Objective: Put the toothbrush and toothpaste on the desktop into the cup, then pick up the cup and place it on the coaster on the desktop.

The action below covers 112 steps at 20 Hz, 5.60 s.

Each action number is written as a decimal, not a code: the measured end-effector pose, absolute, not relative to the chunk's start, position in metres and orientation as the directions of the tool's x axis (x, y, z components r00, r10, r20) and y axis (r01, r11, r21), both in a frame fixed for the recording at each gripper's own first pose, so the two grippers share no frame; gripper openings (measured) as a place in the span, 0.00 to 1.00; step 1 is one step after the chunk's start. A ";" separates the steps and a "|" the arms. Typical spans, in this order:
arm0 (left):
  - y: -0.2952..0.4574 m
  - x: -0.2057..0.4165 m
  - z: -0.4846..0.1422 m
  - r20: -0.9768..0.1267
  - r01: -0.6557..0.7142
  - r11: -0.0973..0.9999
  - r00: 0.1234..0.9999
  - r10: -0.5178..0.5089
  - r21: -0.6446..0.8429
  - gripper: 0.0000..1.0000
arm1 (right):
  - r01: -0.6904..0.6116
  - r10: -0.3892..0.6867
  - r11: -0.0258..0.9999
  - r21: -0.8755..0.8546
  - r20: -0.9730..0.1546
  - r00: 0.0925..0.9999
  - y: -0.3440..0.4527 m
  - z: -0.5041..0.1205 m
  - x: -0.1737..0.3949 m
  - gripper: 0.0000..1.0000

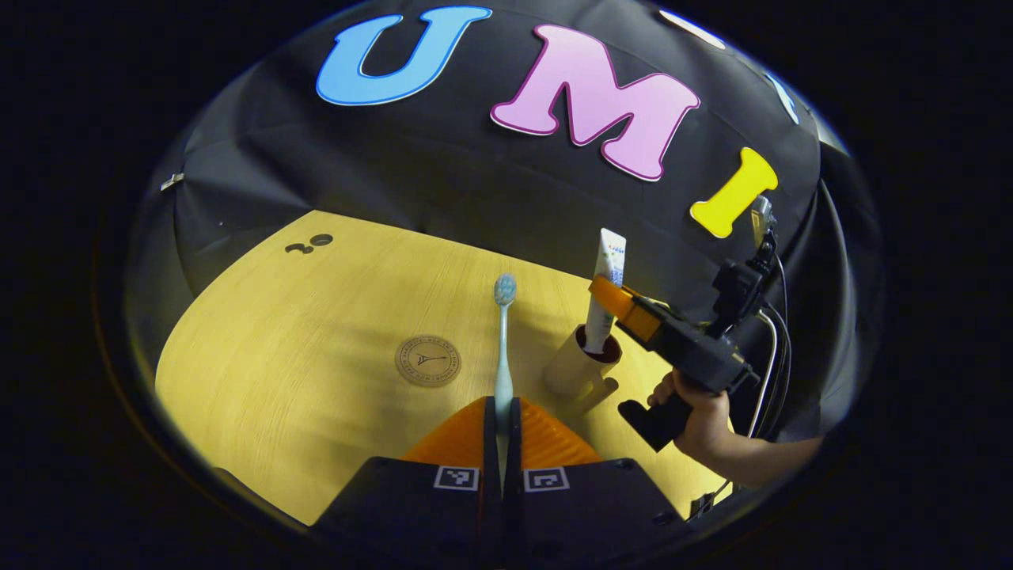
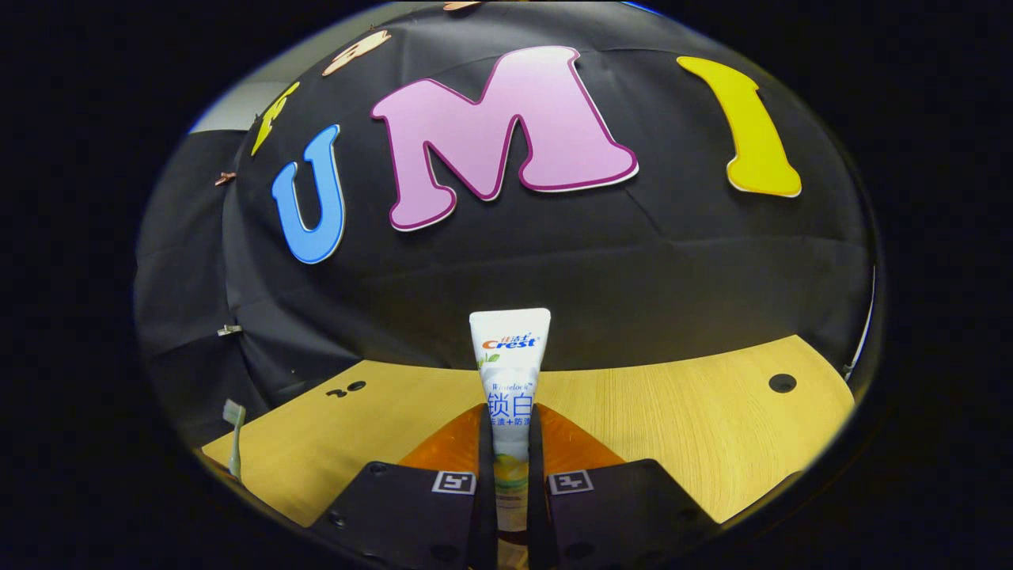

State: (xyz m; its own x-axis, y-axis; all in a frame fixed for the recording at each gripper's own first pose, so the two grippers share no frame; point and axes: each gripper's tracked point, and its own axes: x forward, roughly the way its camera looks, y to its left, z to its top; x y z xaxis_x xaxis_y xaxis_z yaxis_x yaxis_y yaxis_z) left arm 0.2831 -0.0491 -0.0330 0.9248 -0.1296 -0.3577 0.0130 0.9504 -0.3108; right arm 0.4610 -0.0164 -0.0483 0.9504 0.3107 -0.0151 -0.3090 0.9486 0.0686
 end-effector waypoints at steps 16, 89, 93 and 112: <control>-0.089 0.289 -0.034 -0.325 0.041 0.950 0.934 -0.146 -0.309 0.06 | -0.346 0.354 0.931 0.113 -0.054 0.934 -0.023 -0.082 0.450 0.66; -0.002 0.203 -0.054 -0.162 -0.120 0.965 0.983 0.083 -0.232 0.97 | -0.160 0.190 0.979 0.127 -0.856 0.481 -0.032 -0.172 0.399 0.88; 0.009 0.199 -0.082 -0.256 -0.146 0.955 0.964 0.078 -0.259 0.98 | -0.159 0.149 0.983 0.089 -0.894 0.423 -0.027 -0.189 0.409 0.96; 0.019 0.187 -0.105 -0.327 -0.165 0.949 0.942 0.071 -0.270 0.98 | -0.202 0.109 0.979 0.027 -0.906 0.408 -0.023 -0.208 0.417 0.35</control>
